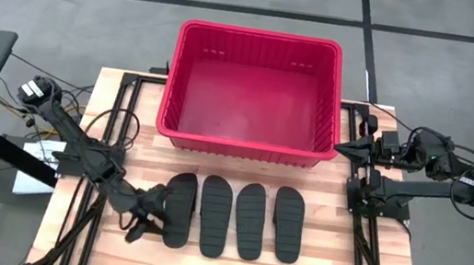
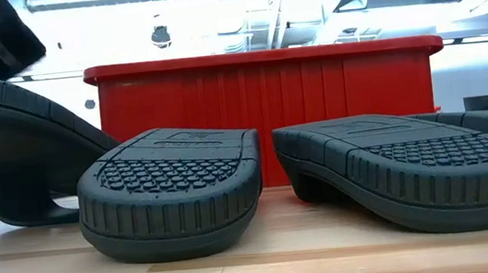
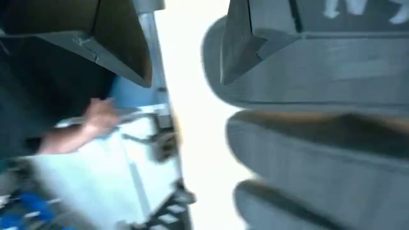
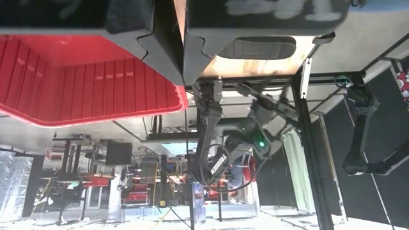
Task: Pick and place slides into bin
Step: Put the black slide into the red bin
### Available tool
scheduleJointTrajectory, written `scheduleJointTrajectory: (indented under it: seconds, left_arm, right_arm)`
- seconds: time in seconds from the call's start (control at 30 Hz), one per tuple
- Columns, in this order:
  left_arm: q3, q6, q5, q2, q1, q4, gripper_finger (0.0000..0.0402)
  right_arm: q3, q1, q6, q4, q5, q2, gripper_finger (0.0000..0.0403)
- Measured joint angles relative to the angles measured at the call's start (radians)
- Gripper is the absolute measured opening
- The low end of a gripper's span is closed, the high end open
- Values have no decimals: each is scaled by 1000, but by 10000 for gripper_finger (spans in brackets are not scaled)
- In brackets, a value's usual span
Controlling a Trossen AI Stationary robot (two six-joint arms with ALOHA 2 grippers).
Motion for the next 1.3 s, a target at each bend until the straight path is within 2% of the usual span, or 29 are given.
scheduleJointTrajectory:
  seconds: [0.17, 0.43, 0.63, 0.77, 0.93, 1.07, 1.3]
  left_arm:
    - [0, -21, -38, 0, -89, 79, 174]
    - [7, -44, -180, 0, -203, 87, 174]
    - [114, 1, -252, 40, -260, 20, 174]
    - [281, 35, -296, 128, -279, -173, 174]
    - [544, 51, -328, 303, -283, -589, 174]
    - [723, 53, -329, 468, -283, -860, 174]
    - [951, 102, -325, 716, -282, -1056, 174]
  right_arm:
    - [0, 0, 0, 0, 0, 0, 0]
    - [0, 0, 0, 0, 0, 0, 0]
    - [0, 0, 0, 0, 0, 0, 0]
    - [0, 0, 0, 0, 0, 0, 0]
    - [0, 0, 0, 0, 0, 0, 0]
    - [0, 0, 0, 0, 0, 0, 0]
    - [0, 0, 0, 0, 0, 0, 0]
